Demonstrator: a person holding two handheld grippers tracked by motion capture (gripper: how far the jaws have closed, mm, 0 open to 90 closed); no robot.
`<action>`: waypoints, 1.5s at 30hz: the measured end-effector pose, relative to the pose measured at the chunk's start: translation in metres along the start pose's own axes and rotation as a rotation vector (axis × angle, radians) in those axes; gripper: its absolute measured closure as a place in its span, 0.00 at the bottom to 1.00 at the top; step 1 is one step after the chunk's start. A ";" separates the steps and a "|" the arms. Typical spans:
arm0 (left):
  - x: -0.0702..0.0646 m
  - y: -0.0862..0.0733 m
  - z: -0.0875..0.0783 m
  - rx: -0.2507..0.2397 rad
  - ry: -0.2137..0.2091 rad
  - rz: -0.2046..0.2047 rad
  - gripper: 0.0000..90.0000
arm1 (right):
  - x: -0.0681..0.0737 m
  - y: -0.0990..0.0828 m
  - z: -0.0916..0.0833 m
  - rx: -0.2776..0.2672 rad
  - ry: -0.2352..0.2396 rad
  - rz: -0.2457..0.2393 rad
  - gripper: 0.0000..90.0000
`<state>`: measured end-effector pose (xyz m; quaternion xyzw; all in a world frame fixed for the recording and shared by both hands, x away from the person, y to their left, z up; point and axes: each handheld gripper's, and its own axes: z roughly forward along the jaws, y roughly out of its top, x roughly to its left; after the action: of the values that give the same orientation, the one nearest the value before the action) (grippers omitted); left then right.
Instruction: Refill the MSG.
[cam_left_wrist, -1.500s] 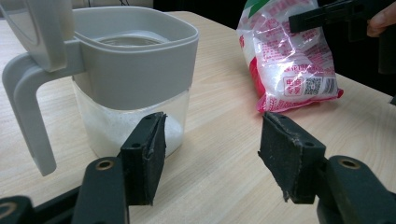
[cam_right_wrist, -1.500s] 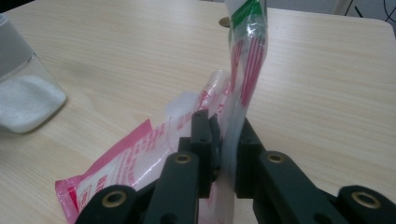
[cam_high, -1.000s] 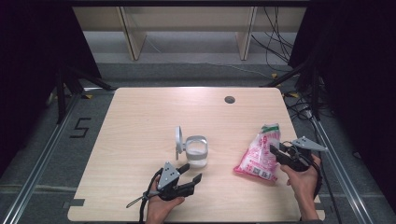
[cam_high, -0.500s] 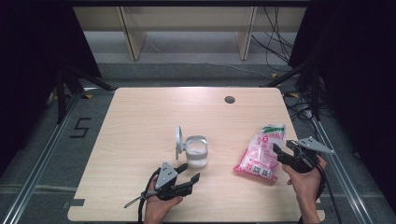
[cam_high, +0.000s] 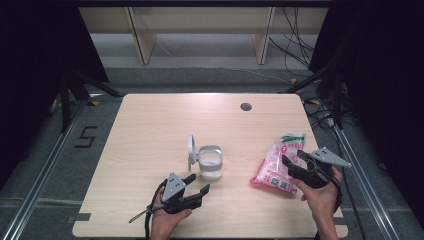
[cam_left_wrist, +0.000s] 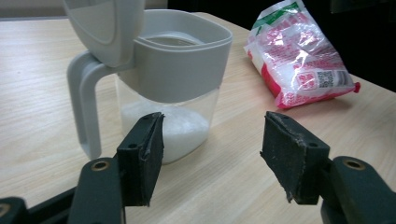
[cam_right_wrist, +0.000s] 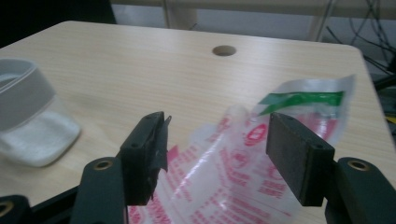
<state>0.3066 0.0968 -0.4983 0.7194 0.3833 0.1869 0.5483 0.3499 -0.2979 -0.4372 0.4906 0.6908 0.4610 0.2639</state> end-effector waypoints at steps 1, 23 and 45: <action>0.000 0.000 0.000 -0.001 0.004 -0.012 0.42 | 0.005 -0.001 0.002 -0.002 0.006 0.013 0.43; 0.017 0.004 -0.010 -0.017 0.058 -0.014 0.42 | 0.049 -0.014 0.015 0.079 0.246 -0.085 0.34; 0.040 0.012 -0.023 -0.033 0.127 -0.017 0.52 | 0.066 -0.026 0.020 0.142 0.304 -0.129 0.19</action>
<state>0.3205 0.1400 -0.4856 0.6935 0.4204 0.2339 0.5364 0.3295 -0.2317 -0.4631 0.3875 0.7836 0.4618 0.1503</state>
